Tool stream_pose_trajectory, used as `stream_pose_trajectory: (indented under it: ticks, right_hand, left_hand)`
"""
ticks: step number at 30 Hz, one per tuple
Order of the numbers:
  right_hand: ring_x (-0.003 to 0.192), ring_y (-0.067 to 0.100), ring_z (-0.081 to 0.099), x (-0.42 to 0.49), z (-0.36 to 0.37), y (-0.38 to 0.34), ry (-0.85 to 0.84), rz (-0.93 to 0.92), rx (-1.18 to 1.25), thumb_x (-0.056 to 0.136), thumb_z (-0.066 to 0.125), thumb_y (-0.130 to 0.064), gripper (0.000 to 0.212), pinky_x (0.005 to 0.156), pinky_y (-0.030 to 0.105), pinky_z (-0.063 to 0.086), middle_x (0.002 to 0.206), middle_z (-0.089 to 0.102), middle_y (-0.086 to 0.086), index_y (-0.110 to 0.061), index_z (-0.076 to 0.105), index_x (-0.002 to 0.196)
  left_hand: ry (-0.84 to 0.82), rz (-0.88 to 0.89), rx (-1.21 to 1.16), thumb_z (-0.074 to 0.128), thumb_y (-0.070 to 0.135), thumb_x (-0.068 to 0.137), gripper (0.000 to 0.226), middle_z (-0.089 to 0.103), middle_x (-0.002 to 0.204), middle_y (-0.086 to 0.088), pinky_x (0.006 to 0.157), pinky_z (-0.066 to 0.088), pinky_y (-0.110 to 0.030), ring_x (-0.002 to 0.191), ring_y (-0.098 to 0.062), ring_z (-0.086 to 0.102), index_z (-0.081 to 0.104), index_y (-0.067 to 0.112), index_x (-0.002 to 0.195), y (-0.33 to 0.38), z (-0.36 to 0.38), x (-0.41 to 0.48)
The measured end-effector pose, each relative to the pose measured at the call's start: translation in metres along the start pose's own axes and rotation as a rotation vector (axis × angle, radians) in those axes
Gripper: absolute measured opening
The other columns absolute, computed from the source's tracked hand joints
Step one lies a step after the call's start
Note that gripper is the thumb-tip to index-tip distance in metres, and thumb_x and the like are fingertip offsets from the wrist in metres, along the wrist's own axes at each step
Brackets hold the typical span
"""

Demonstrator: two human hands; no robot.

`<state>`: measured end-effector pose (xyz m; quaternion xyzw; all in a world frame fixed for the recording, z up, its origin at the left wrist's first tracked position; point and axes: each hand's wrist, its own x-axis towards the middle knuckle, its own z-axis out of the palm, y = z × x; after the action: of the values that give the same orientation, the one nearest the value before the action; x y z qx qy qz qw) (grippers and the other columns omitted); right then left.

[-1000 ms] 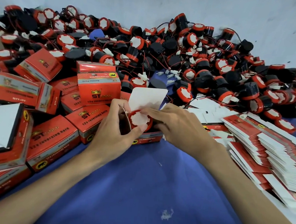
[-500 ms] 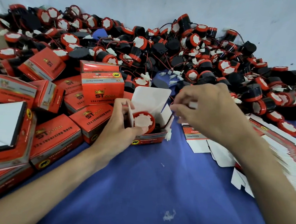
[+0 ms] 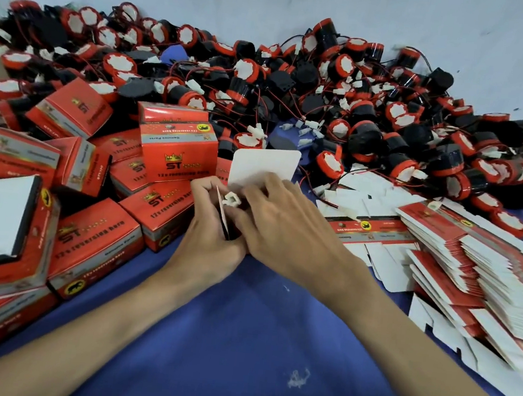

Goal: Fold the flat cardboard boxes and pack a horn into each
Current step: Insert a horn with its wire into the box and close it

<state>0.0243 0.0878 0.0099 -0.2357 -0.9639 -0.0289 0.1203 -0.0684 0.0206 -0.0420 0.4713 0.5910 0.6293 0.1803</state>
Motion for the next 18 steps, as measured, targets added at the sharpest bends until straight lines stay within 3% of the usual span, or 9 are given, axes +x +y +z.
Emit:
stream_pose_trajectory:
  ticks: [4, 7, 10, 14, 18]
  right_hand:
    - [0.096, 0.027, 0.047, -0.0036, -0.0002, -0.0025, 0.033, 0.022, 0.084, 0.101, 0.034, -0.034, 0.033, 0.083, 0.037, 0.040, 0.116, 0.043, 0.008, -0.018, 0.056, 0.121]
    - [0.110, 0.025, 0.047, -0.0006, -0.0007, -0.0027, 0.041, -0.018, 0.044, 0.102, 0.032, -0.030, 0.034, 0.085, 0.035, 0.040, 0.121, 0.053, 0.005, -0.017, 0.053, 0.125]
    - [0.112, 0.027, 0.049, 0.0033, -0.0025, -0.0023, 0.074, -0.008, 0.097, 0.101, 0.038, -0.027, 0.027, 0.076, 0.032, 0.032, 0.109, 0.064, 0.006, -0.012, 0.049, 0.120]
    - [0.117, 0.025, 0.046, 0.0040, -0.0026, 0.0022, -0.018, -0.038, 0.069, 0.096, 0.043, -0.024, 0.031, 0.086, 0.039, 0.040, 0.110, 0.066, 0.001, -0.017, 0.051, 0.125]
    - [0.108, 0.024, 0.050, -0.0010, -0.0065, 0.0052, -0.002, -0.005, 0.232, 0.090, 0.049, -0.035, 0.024, 0.087, 0.042, 0.043, 0.100, 0.068, 0.003, -0.016, 0.062, 0.099]
  left_hand:
    - [-0.044, 0.003, 0.036, 0.068, -0.016, 0.073, 0.059, 0.051, 0.092, -0.008, 0.062, 0.043, -0.013, 0.075, -0.002, 0.051, 0.024, 0.011, 0.103, -0.0011, -0.0034, 0.0007]
    - [-0.048, 0.014, 0.042, 0.073, -0.014, 0.070, 0.065, 0.053, 0.095, -0.004, 0.067, 0.046, -0.014, 0.080, -0.005, 0.055, 0.026, 0.019, 0.103, -0.0027, -0.0036, 0.0016]
    - [-0.046, -0.011, 0.037, 0.081, -0.006, 0.067, 0.071, 0.056, 0.100, -0.006, 0.072, 0.050, -0.019, 0.087, -0.009, 0.060, 0.027, 0.029, 0.098, -0.0029, -0.0032, 0.0019]
    - [-0.051, -0.011, 0.038, 0.080, -0.010, 0.065, 0.070, 0.053, 0.093, -0.005, 0.066, 0.047, -0.013, 0.074, 0.004, 0.054, 0.026, 0.024, 0.097, -0.0046, -0.0039, 0.0027]
    - [-0.061, 0.033, 0.086, 0.074, -0.014, 0.068, 0.062, 0.048, 0.091, 0.003, 0.065, 0.044, -0.010, 0.072, 0.011, 0.051, 0.027, 0.007, 0.103, -0.0060, -0.0043, 0.0045]
